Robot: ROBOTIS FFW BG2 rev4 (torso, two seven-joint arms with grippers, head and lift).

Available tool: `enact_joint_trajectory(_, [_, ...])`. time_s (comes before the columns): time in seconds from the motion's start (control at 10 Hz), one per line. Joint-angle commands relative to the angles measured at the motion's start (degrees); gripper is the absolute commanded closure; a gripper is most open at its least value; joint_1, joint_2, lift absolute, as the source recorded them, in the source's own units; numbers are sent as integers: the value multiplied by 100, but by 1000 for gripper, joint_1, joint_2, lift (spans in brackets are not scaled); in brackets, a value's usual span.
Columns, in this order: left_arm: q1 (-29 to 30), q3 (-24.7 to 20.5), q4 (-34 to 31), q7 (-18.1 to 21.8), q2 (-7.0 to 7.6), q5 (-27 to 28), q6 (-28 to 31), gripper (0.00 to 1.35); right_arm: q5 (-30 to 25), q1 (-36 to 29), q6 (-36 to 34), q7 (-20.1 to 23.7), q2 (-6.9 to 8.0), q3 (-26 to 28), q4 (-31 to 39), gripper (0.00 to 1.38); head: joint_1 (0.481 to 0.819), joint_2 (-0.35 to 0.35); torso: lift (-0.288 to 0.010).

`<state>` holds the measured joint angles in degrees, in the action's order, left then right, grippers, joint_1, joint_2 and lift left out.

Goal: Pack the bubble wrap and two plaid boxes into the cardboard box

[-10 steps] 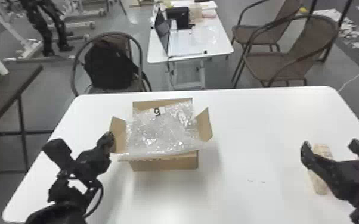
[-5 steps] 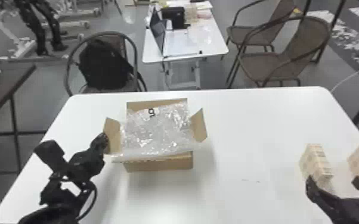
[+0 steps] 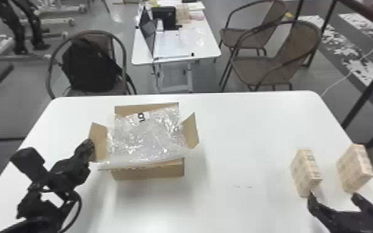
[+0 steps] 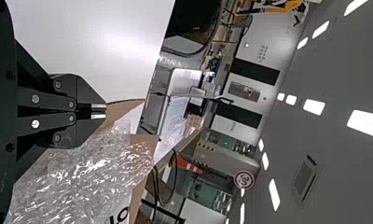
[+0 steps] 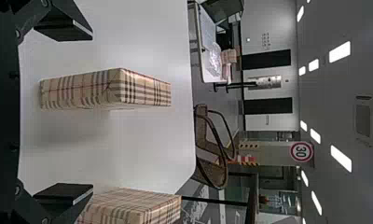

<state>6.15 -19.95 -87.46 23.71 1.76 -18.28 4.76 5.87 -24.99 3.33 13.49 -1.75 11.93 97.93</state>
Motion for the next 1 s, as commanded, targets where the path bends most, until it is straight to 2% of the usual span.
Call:
enact_joint_trajectory(0.0, [-17,9,1,2,0,0,8,1213,-147,302,-43,110,-36,46,-309,145,695,48,-71])
enact_joint_trajectory(0.2, [-17,0,1,20,0,0,8,1213,-209,671,-131,348,-36,46,-669,145,695,44,-71])
enact_joint_trajectory(0.7, [-17,-26,1,46,-44,9,-1,1213,-490,1269,-87,453,-36,-121,-1390,176,695,60,-71])
enact_joint_trajectory(0.8, [-17,-26,1,55,-44,9,8,1213,-516,1374,-52,479,-36,-192,-1522,302,695,66,-71])
enact_joint_trajectory(0.9, [-17,-18,1,55,-44,9,8,1213,-508,1462,-17,488,-36,-218,-1619,561,695,74,-71])
